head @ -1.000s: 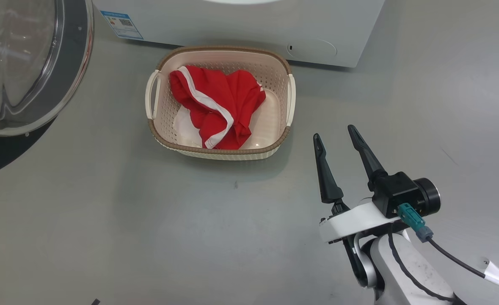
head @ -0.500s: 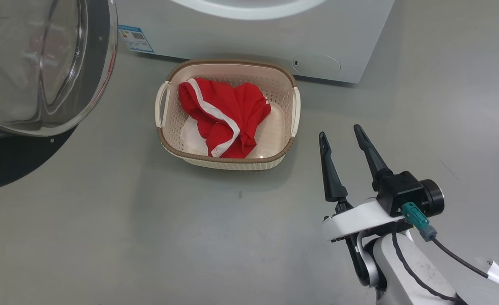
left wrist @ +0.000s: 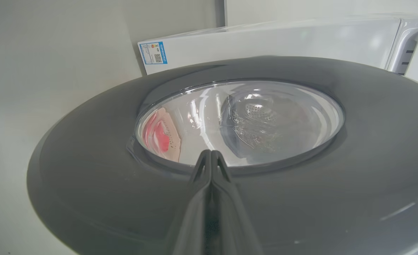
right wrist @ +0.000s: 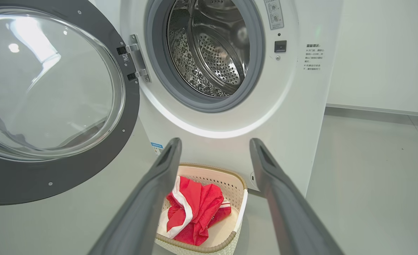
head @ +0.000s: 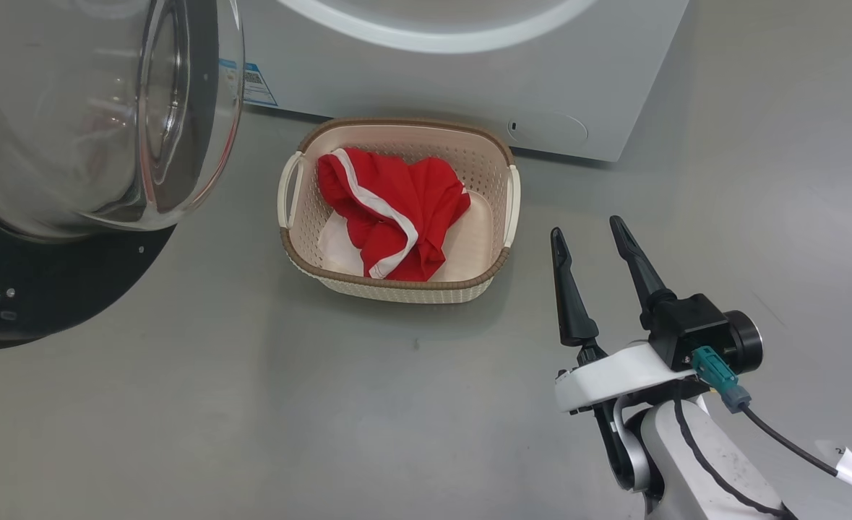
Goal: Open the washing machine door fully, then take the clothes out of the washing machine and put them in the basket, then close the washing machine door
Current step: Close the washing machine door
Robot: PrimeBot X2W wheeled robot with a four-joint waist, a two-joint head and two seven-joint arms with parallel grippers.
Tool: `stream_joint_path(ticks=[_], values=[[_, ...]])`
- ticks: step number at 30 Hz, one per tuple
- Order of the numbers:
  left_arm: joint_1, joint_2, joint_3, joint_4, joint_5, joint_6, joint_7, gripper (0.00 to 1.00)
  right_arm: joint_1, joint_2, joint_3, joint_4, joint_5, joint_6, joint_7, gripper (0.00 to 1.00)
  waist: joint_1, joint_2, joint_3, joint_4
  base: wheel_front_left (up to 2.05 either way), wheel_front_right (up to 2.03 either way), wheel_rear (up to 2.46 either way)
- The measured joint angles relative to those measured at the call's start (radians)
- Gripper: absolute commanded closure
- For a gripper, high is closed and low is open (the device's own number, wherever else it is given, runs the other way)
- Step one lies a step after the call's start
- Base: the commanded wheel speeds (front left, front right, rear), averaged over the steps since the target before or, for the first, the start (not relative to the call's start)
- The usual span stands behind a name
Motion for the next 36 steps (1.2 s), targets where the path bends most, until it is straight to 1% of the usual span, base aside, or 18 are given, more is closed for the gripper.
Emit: stream_joint_path(ticks=[4,8,15,18,23,29,36], values=[[0.014,-0.027,0.000,-0.014,-0.016,0.000,0.061,1.00,0.010,0.000,-0.002,0.001,0.000,0.000,0.000,0.00,0.0000,0.0000,-0.014,0.005,0.00,0.00,0.00],[0.033,-0.037,0.006,-0.028,-0.037,0.000,0.123,1.00,0.019,0.001,-0.007,0.001,0.000,0.000,0.000,0.00,0.0000,0.0000,-0.024,0.010,0.00,0.00,0.00],[0.073,-0.077,0.019,-0.142,-0.086,0.000,0.208,1.00,0.024,0.000,-0.006,0.001,0.000,0.000,0.000,0.00,0.0000,0.0000,-0.035,0.018,0.00,0.00,0.00],[0.096,-0.105,0.025,-0.184,-0.116,0.000,0.245,1.00,0.034,0.000,-0.004,0.003,0.000,0.000,0.000,0.00,0.0000,0.0000,-0.037,0.021,0.00,0.00,0.00],[0.137,-0.154,0.025,-0.257,-0.138,0.000,0.291,1.00,0.042,0.001,-0.004,0.007,0.000,0.000,0.000,0.00,0.0000,0.0000,-0.042,0.027,0.00,0.00,0.00],[0.186,-0.200,0.032,-0.329,-0.191,0.000,0.342,1.00,0.043,0.001,-0.004,0.010,0.000,0.000,0.000,0.00,0.0000,0.0000,-0.052,0.033,0.00,0.00,0.00],[0.245,-0.244,0.031,-0.415,-0.202,0.000,0.386,1.00,0.058,0.001,-0.002,0.012,0.000,0.000,0.000,0.00,0.0000,0.0000,-0.063,0.038,0.00,0.00,0.00]])
